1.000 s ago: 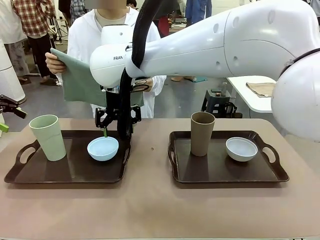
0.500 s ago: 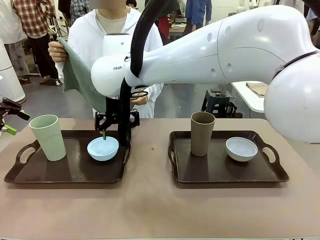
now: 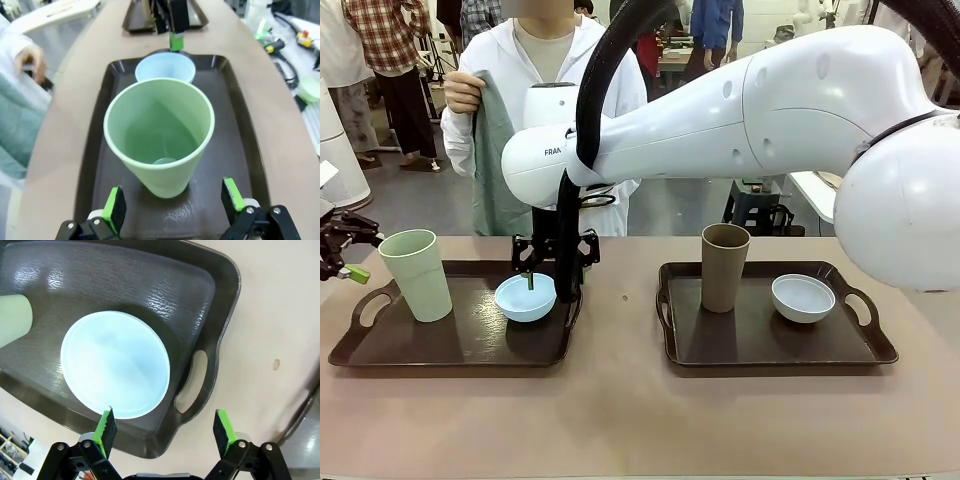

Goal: Set up a tray with a mat and arrange the tableware.
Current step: Pick up the Picnic Bowl and Reusable plastic cup from the Handle tray in front of the human's position and hold them in the air.

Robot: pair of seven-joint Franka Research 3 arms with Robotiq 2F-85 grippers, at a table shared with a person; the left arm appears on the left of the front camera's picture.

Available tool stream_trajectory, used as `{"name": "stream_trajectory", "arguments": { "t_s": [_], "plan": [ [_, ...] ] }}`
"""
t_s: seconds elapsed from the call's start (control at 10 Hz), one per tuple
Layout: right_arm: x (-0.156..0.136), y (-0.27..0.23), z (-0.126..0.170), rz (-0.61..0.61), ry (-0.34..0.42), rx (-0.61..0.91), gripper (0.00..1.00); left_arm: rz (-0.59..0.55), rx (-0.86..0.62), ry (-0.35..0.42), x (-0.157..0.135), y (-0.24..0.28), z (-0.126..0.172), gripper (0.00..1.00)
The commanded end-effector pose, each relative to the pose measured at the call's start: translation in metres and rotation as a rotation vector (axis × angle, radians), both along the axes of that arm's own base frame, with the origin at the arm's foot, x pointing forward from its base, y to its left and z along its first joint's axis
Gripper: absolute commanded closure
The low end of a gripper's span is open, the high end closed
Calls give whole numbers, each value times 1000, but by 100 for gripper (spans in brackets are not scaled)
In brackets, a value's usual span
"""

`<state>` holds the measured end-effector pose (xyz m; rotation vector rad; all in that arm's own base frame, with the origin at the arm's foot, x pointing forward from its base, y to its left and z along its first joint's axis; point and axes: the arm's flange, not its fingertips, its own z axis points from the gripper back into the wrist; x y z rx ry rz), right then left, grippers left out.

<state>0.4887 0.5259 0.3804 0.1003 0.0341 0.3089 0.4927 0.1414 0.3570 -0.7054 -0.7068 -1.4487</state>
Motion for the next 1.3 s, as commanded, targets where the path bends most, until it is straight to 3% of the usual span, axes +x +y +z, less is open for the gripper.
{"name": "stream_trajectory", "arguments": {
  "t_s": [0.0, 0.7, 1.2],
  "plan": [
    [-3, -1, -3, -26, 17, 28, 0, -30, -12, 11, 0, 0, -6, 0],
    [1, 8, -12, 2, 67, 72, 0, -72, -54, 38, 4, -17, -19, 0],
    [6, 8, -20, -92, -24, 38, 0, -102, -69, 58, 3, -37, -27, 0]
  ]
}}
